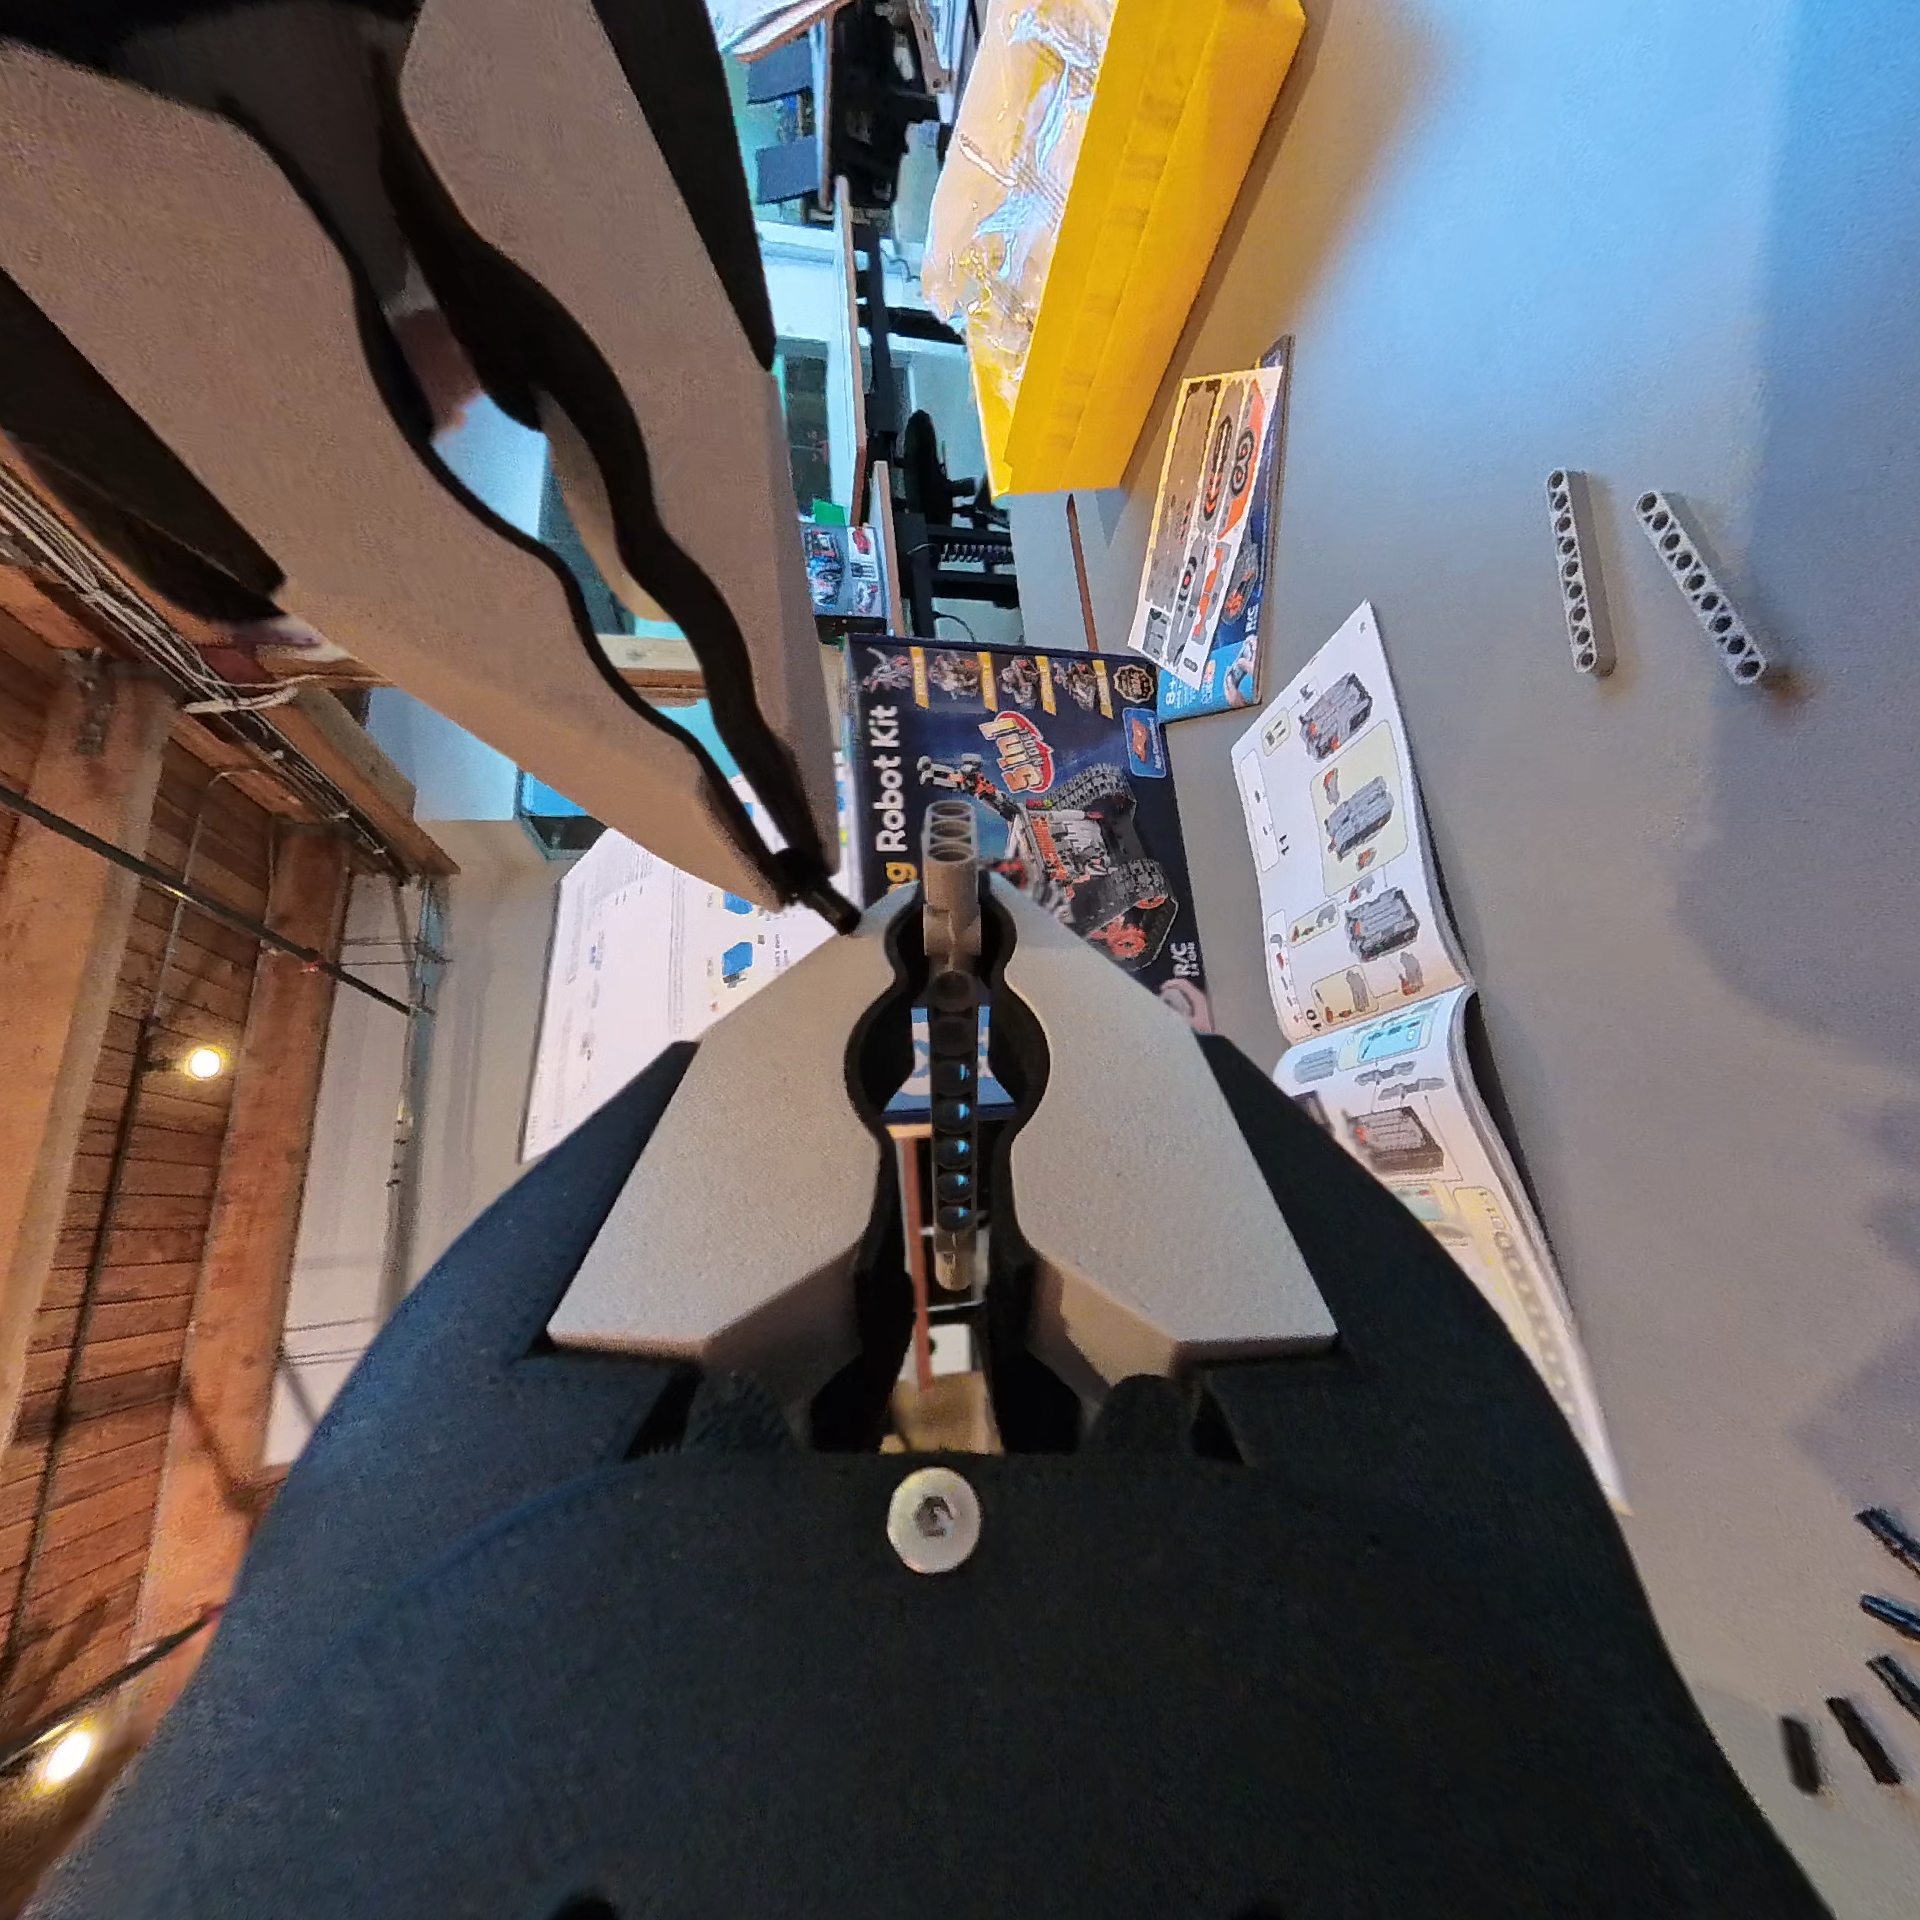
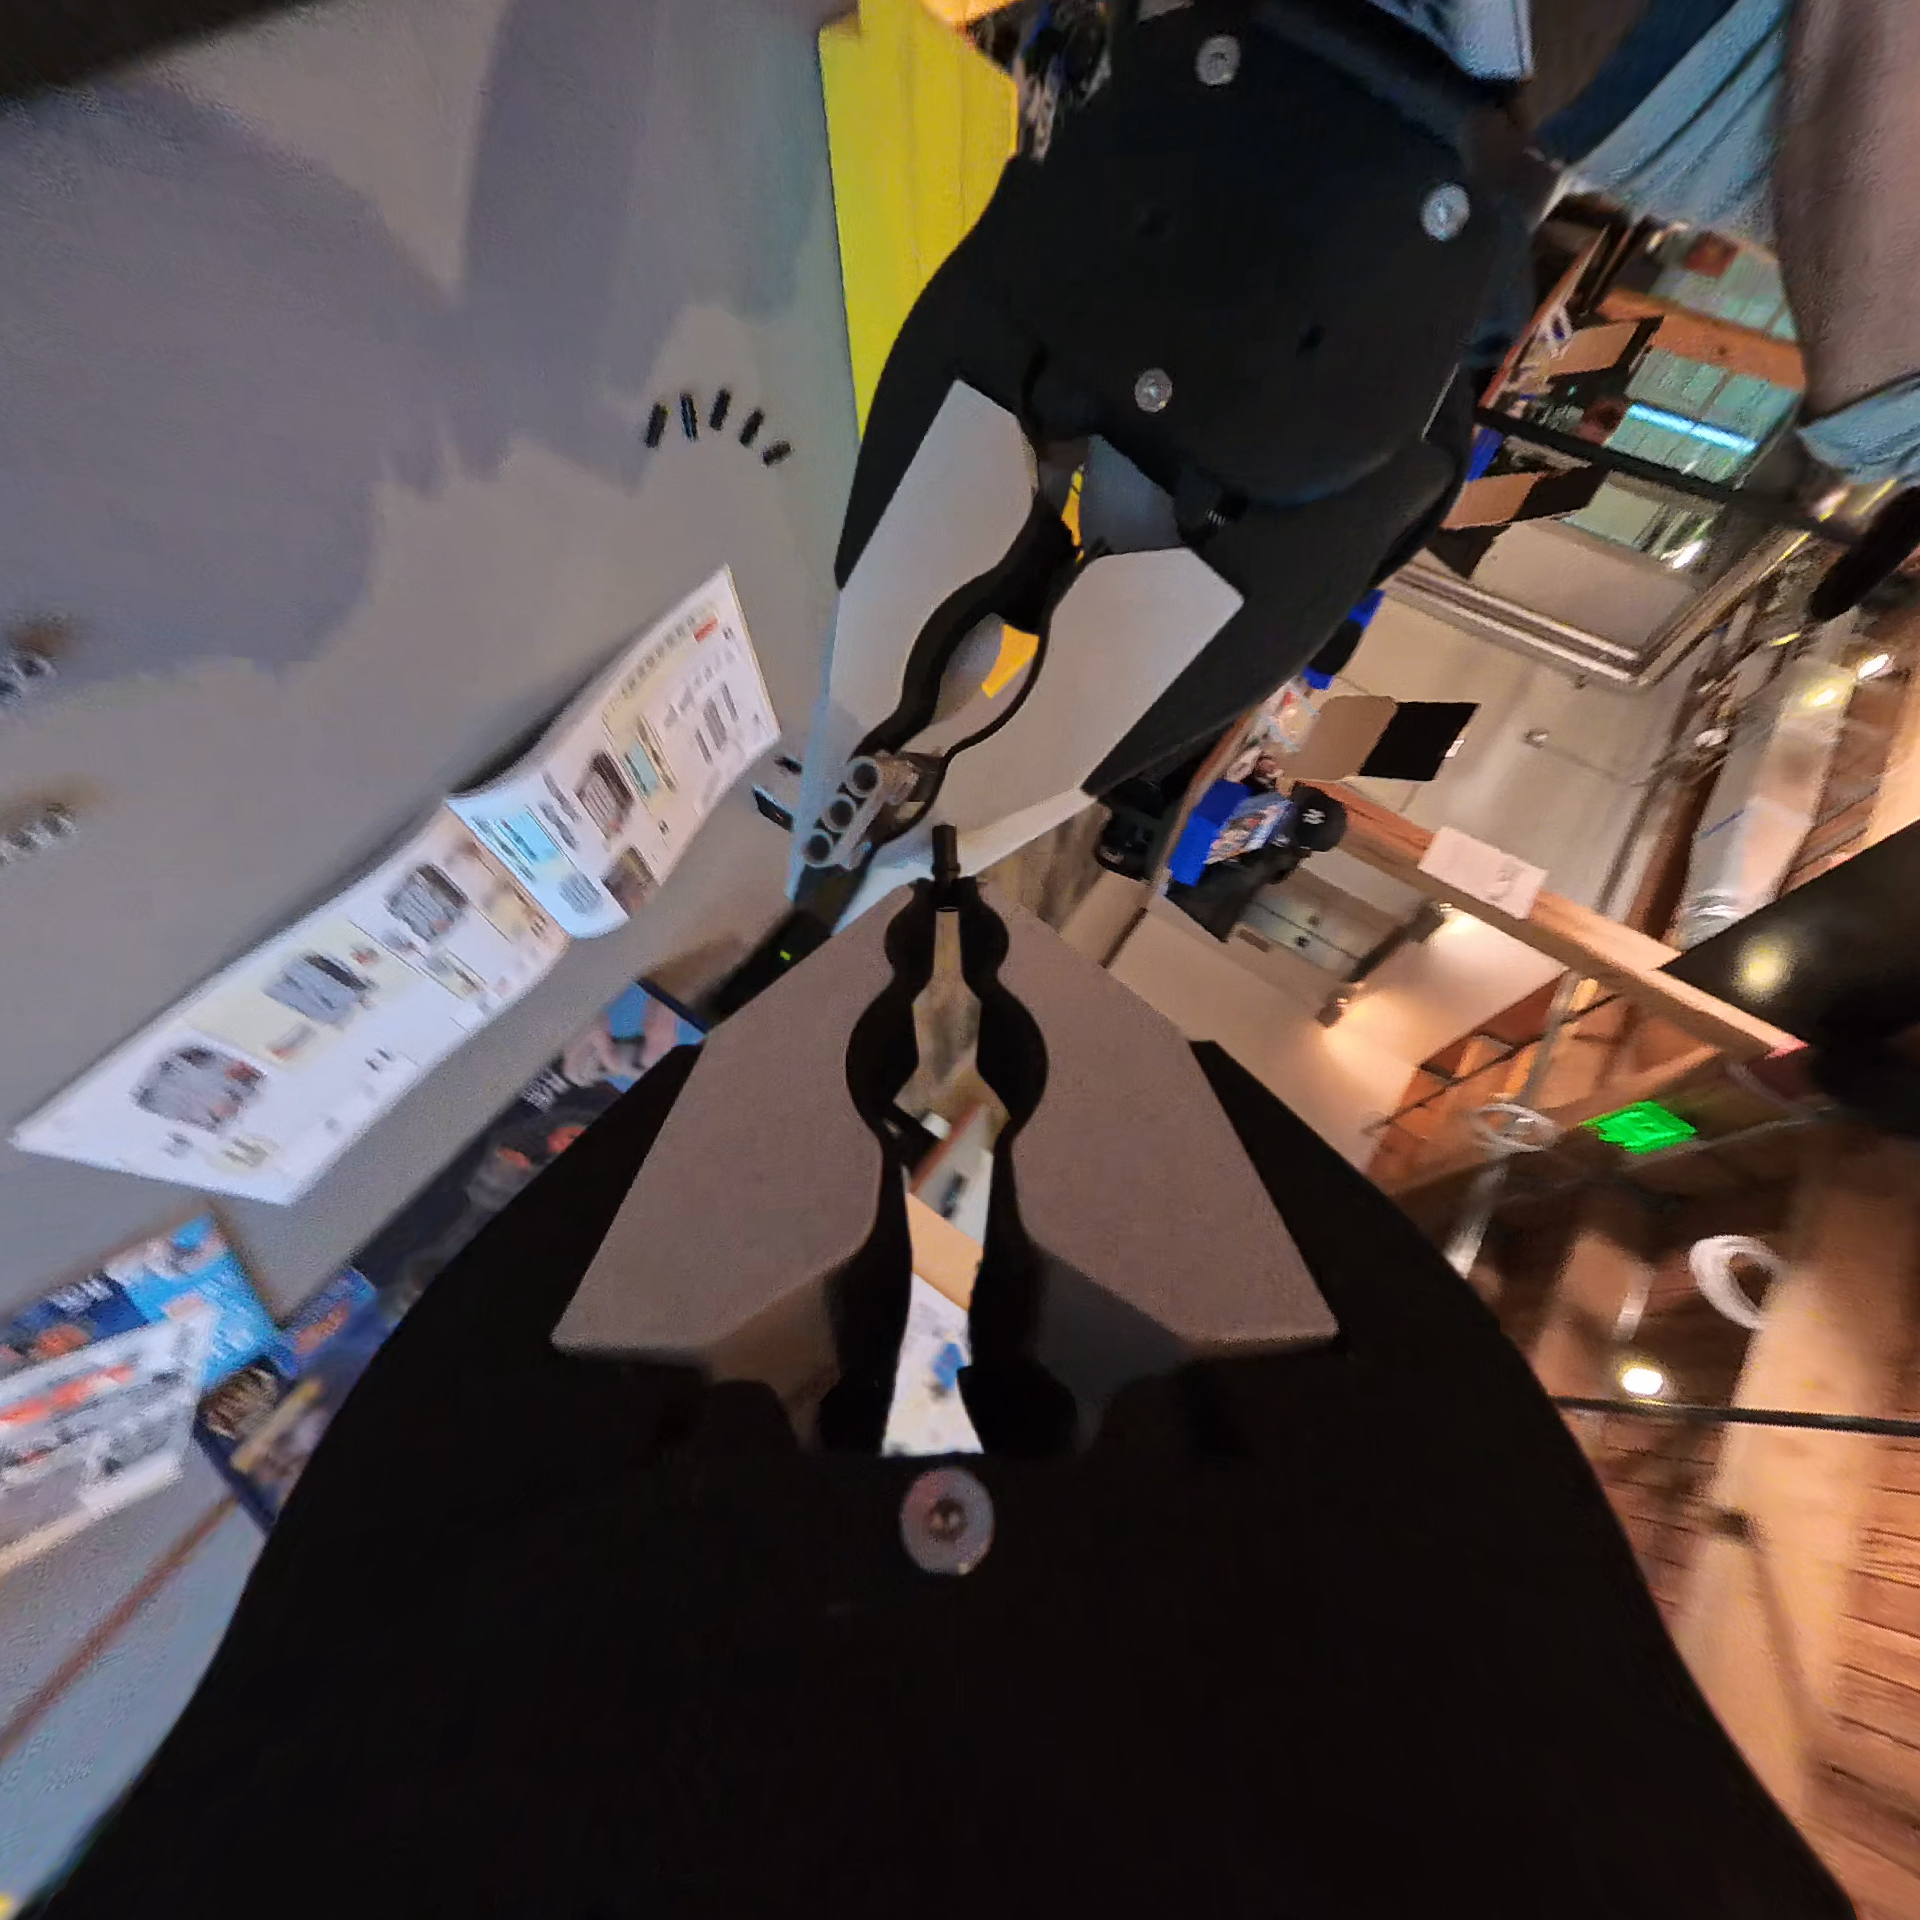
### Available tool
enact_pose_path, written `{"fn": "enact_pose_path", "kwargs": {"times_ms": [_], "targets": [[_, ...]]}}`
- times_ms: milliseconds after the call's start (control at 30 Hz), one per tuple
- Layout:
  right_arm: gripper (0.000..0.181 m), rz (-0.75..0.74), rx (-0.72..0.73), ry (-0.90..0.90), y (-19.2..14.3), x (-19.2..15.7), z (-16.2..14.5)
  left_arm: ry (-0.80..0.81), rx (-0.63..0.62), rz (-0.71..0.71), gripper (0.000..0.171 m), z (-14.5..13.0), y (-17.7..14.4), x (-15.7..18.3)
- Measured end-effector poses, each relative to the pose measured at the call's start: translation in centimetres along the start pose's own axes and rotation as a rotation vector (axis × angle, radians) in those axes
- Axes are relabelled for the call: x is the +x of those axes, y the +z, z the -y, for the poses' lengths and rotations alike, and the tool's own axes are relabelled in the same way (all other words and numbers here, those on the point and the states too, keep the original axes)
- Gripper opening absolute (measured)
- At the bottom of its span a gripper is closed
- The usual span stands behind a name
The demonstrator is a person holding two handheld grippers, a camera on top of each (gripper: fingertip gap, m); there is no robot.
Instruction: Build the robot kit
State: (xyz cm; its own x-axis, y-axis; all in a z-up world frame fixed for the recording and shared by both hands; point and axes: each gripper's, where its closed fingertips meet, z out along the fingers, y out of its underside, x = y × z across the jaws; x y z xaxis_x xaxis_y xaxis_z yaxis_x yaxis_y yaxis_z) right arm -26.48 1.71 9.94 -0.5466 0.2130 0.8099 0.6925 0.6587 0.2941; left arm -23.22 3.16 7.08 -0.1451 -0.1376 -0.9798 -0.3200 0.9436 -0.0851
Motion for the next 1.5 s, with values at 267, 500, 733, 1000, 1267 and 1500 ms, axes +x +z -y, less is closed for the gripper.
{"fn": "enact_pose_path", "kwargs": {"times_ms": [267,500,733,1000,1267,1500], "targets": [[0.004,0.044,-0.075,-0.278,-0.6,0.5,0.3,-0.088,0.022,-0.024,0.005,0.7,-0.3,-1.0],[0.004,0.093,-0.117,-0.41,-1.0,0.9,0.2,-0.098,0.029,-0.006,0.005,0.9,-0.5,-1.8],[0.004,0.102,-0.12,-0.481,-1.2,1.1,0.5,-0.125,0.039,-0.018,0.004,1.2,-0.5,-2.1],[0.004,0.17,-0.067,-0.512,-1.4,0.9,1.2,-0.158,0.102,-0.089,0.006,2.0,-0.8,-1.6],[0.003,0.234,-0.066,-0.519,-1.4,0.5,1.7,-0.204,0.141,-0.153,0.012,2.5,-1.0,-1.0],[0.003,0.292,-0.024,-0.5,-1.7,-0.3,2.4,-0.243,0.195,-0.199,0.025,3.4,-1.1,-0.5]]}}
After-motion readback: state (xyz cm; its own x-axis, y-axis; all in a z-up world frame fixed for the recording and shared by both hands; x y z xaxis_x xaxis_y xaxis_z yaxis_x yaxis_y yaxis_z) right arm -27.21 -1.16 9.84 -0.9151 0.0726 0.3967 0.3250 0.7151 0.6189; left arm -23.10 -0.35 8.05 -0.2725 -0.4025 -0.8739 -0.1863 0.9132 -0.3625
